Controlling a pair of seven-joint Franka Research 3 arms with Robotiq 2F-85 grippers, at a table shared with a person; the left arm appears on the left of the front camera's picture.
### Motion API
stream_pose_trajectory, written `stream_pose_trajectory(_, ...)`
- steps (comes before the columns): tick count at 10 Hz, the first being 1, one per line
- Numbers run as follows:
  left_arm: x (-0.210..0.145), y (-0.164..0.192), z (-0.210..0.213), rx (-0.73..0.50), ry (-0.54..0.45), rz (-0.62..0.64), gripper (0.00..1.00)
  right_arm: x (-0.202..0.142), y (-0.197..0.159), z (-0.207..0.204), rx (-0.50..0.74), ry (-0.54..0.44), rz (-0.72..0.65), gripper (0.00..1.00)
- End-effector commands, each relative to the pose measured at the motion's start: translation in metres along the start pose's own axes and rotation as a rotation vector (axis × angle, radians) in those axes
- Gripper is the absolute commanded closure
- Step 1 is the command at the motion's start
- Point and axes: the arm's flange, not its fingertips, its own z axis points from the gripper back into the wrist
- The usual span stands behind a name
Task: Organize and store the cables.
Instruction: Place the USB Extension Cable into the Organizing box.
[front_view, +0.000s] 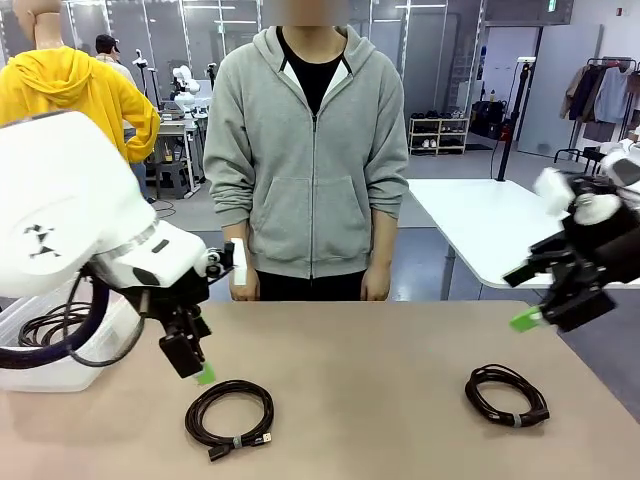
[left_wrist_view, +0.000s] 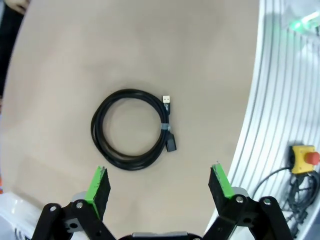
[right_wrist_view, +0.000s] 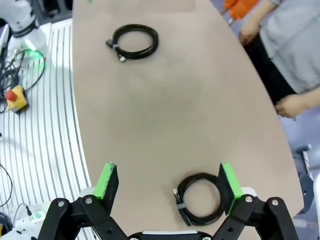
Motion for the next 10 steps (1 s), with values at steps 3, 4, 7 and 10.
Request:
stream_pose_trajectory(3, 0.024, 0.007, -0.021, -0.011, 0.064, -0.02, 0.0, -0.068, 0.029, 0.043, -0.104, -0.104, -0.141, 0.0)
stream_pose_trajectory(4, 0.027, 0.008, -0.028, -0.001, 0.086, -0.002, 0.0, -0.079, 0.031, 0.05, -0.119, -0.124, -0.163, 0.0)
stream_pose_trajectory(7, 0.028, 0.012, -0.045, 0.019, 0.131, 0.029, 0.0, -0.096, 0.026, 0.045, -0.099, -0.157, -0.186, 0.0)
stream_pose_trajectory(10, 0.021, 0.008, -0.044, -0.014, 0.11, 0.003, 0.0, -0.075, -0.007, 0.082, -0.124, -0.142, -0.192, 0.0)
